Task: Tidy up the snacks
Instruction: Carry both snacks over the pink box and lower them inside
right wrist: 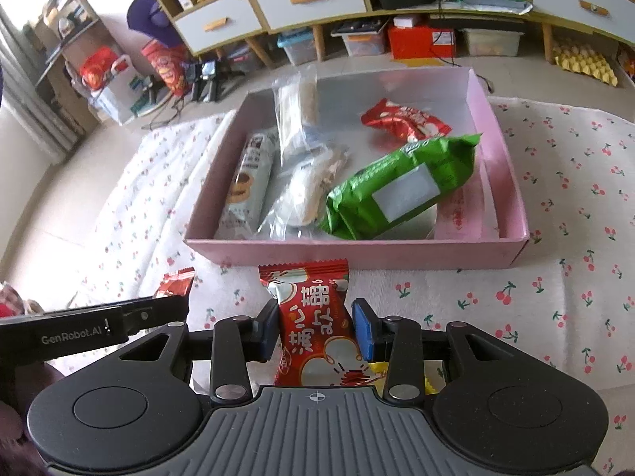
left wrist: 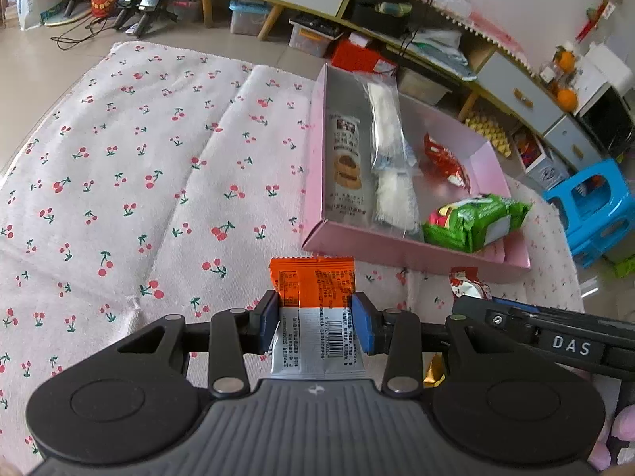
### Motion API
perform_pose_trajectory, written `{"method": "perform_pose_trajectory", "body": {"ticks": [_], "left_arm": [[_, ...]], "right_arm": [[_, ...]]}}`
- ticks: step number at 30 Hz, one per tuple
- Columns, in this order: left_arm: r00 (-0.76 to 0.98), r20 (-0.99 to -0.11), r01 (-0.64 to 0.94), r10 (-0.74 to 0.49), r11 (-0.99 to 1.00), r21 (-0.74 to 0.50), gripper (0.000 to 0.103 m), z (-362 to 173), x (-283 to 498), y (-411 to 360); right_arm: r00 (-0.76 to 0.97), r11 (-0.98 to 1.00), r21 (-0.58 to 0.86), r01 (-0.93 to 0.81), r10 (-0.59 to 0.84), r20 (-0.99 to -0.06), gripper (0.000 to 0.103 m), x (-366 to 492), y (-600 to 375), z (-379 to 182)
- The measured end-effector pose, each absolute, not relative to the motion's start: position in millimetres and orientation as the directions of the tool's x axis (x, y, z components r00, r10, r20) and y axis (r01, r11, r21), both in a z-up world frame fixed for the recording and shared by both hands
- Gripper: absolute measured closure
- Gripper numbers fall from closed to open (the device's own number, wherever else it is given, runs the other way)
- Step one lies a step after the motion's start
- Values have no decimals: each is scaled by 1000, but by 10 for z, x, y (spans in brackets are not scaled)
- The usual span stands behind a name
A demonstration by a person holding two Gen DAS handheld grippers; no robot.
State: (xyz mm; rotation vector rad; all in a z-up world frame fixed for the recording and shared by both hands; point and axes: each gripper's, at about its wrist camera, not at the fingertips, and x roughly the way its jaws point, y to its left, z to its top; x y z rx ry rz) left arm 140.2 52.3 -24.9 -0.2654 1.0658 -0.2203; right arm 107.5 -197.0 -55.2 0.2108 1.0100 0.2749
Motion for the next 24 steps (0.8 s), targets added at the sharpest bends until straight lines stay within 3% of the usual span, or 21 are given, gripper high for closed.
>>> {"method": "perform_pose_trajectory", "body": {"ticks": [24], "left_arm": [[582,-735,35,-348,913,-405,66,-72,1586,369]], "right_arm": [[691,890,448,86,271,-671,66,1134,-2608,-175]]}}
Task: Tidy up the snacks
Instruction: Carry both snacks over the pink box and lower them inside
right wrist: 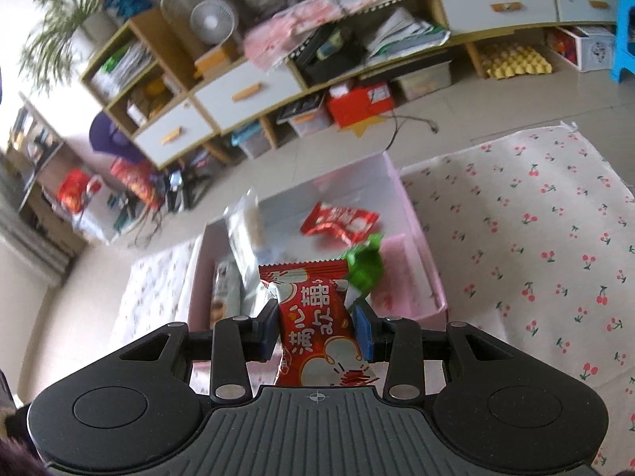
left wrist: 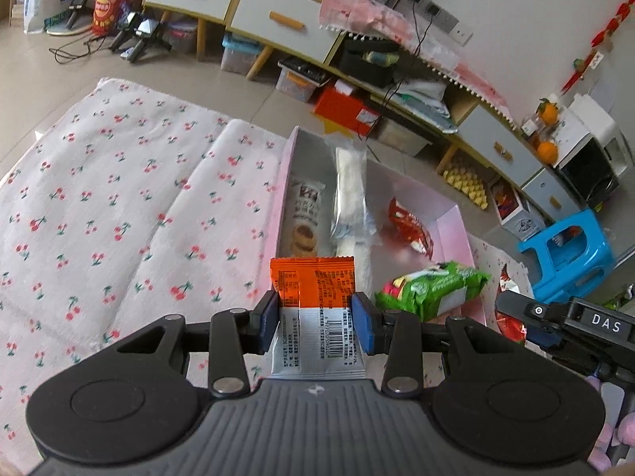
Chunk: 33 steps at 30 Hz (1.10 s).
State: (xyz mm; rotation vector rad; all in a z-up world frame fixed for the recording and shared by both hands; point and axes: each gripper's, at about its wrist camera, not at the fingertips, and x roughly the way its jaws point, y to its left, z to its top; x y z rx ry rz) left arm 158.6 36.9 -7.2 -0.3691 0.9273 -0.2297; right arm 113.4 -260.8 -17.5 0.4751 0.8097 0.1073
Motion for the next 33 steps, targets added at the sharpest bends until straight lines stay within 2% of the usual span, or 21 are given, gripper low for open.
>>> {"method": "perform_pose_trajectory", "body": {"ticks": [14,24,33], "left_arm": [[637,-694,17,-335,906,-422,66,-212,1762,162],[642,-705,72,-300,940,-334,66,-254,1953,-12],[638,-709,82,-301,942,-326,66,-330,2067,-10]], "right_arm": [[713,880,451,148,221,-665,66,1276,-2734,-355],[691,899,405,165,187,-698,66,1562,-2661,-561],[689,909,389,150,186,-701,70,1803,-2581,-652]]}}
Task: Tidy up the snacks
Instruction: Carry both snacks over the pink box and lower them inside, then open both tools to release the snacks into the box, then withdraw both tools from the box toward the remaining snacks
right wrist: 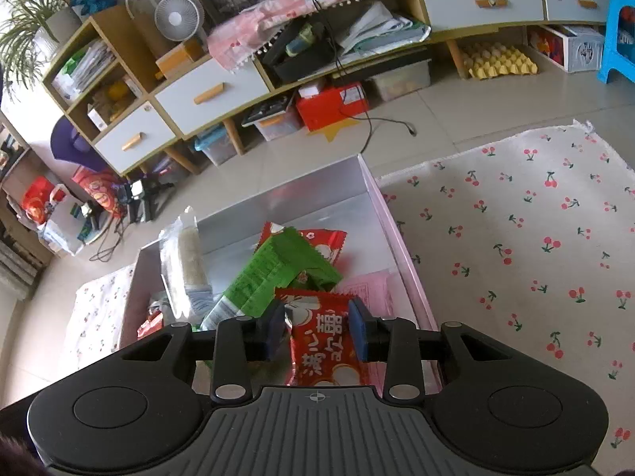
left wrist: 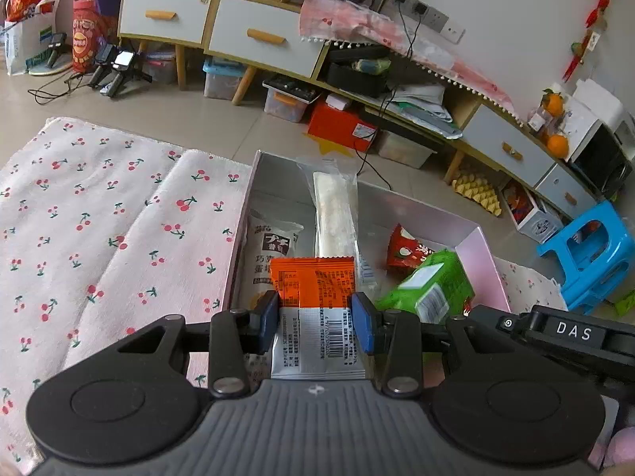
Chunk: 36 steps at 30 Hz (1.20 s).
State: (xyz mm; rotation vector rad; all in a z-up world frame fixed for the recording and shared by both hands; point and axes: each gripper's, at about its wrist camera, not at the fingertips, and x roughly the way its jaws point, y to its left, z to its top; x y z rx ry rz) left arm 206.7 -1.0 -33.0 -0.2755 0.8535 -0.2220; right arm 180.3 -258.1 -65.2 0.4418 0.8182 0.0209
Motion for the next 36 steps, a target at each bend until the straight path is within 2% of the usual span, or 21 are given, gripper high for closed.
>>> {"method": "perform_pose_trajectory", "body": {"ticks": [7,9,12,14,17,21,25,26,29,34,36], "left_arm": [[635,-703,89,-321,934,-347,66,-315,2095,-32],[631,-702,91,-331,930,-357,63,-310,2093,-37],[637,-699,100,-325,934,-344,51,-278,2073,-43],[642,-696,108,-322,937,-334,46,-252,2046,-47],[638,-700,116,-320,939,-323,45,-229,2029,-53],[633,-710,120,-309,945,-305,35,-190,1962,-45],[626,-719,129,-302,949,-286,32,-127,1903,-45],[624,-722,130,-300,951,-282,29,-106,1882,-37],[629,-722,124,-288,954,-273,21,-53,1810,9],[619,-732,114,-285,954,-276,16,8,1704,86],[618,-737,111,-273,959,-262,10,27,1641,107]], "right_arm": [[693,907,396,146,192,-695,70,1818,-2595,-646],[691,906,398,145,195,-696,67,1817,-2599,-642],[688,900,410,149,204,-696,66,1805,-2622,-607],[694,899,411,149,200,-692,59,1779,-2637,-570],[697,903,404,147,195,-690,51,1734,-2658,-530],[693,905,397,151,189,-695,47,1657,-2668,-480],[693,911,385,147,183,-697,38,1542,-2666,-410],[694,912,383,146,181,-697,36,1511,-2669,-392],[691,915,377,144,180,-700,34,1410,-2675,-334],[681,927,348,138,166,-713,27,1214,-2671,-254],[675,934,330,134,158,-721,26,1143,-2664,-232]]}}
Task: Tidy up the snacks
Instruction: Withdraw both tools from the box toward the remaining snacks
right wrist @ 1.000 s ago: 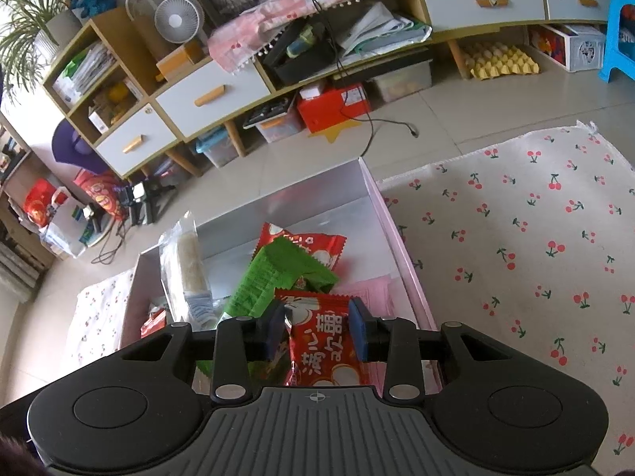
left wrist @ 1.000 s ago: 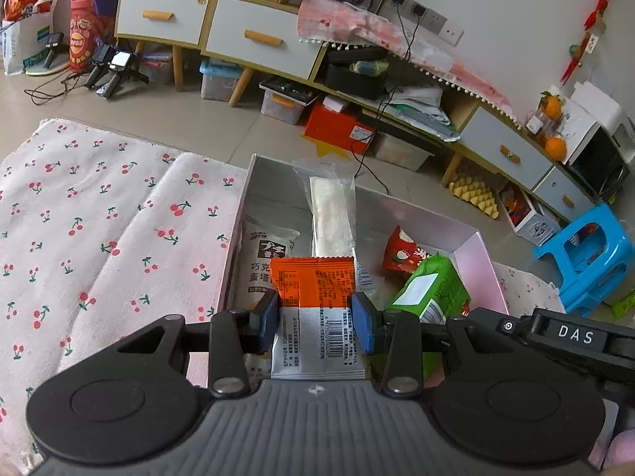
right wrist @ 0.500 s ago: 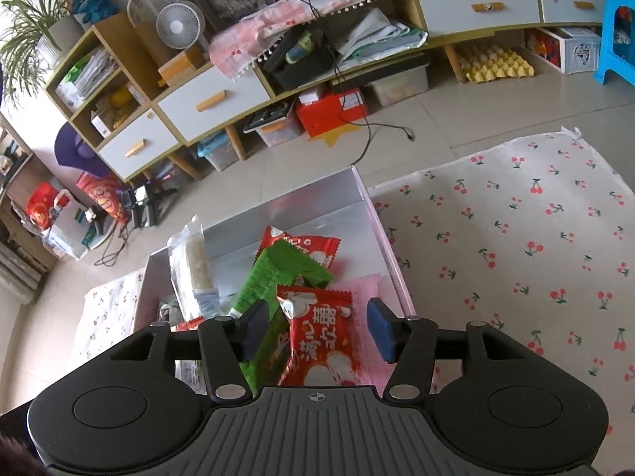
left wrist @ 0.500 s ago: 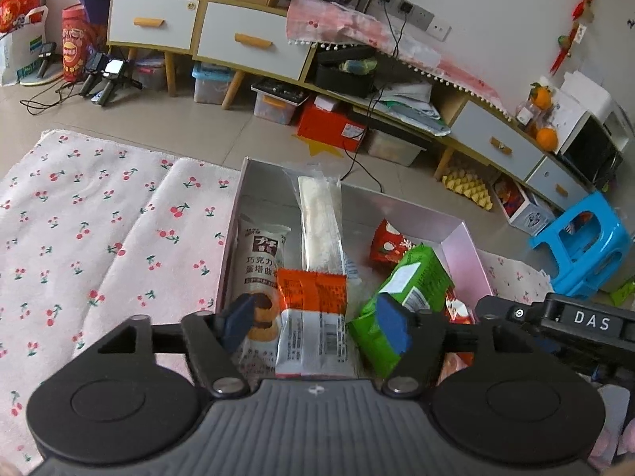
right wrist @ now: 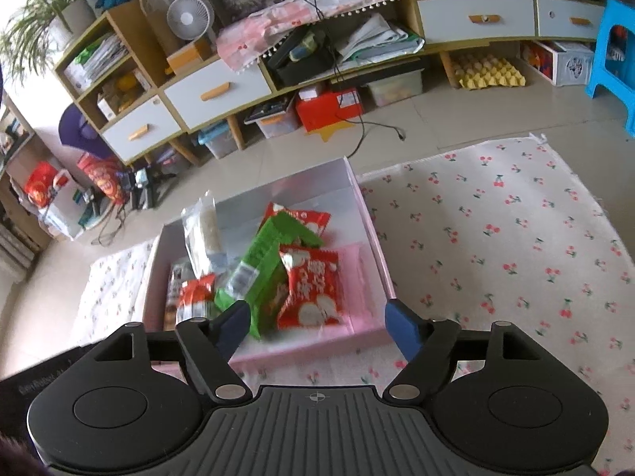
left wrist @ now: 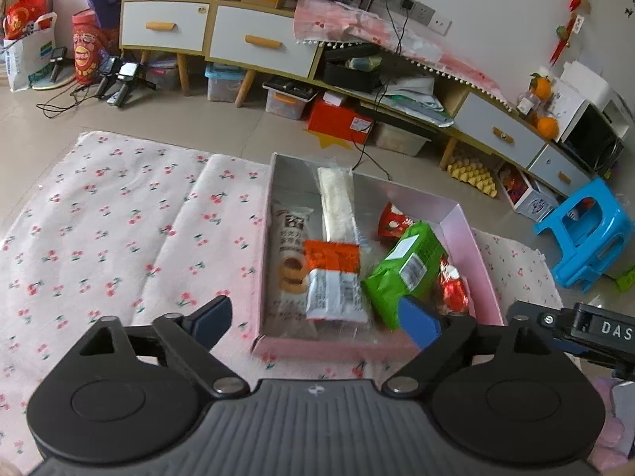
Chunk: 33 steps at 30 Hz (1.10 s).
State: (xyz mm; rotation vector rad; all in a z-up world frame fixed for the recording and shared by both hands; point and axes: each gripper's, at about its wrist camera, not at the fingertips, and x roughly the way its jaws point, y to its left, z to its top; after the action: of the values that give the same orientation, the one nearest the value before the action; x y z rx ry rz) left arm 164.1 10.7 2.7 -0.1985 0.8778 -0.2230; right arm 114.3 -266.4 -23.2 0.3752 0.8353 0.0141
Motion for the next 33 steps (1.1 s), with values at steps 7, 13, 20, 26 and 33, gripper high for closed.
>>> {"method": "perform_pose_trajectory", "body": {"ticks": [7,13,20,26,33], "left_arm": [[606,-756,127,-247,968,-215,6,70,1447,195],[595,-761,165,-257,966,-197,4,18,1231,264],[599,-747,267,-289,951,-154,2,-133,878,274],[573,-768,338,-286,936,-97,2,-268,679,315],[587,-730,422,-350,902,-92,1,-414,470,480]], "right_arm": [[653,952,283,117,141,-744,20,869,-2631,-200],[637,963,257,76,151,-756,17,639,-2601,-249],[601,982,186,37,127,-789,14,357,-2529,-443],[576,987,158,-16,138,-806,14,109,-2517,-544],[579,992,107,-73,130,-805,14,-187,-2474,-734]]}}
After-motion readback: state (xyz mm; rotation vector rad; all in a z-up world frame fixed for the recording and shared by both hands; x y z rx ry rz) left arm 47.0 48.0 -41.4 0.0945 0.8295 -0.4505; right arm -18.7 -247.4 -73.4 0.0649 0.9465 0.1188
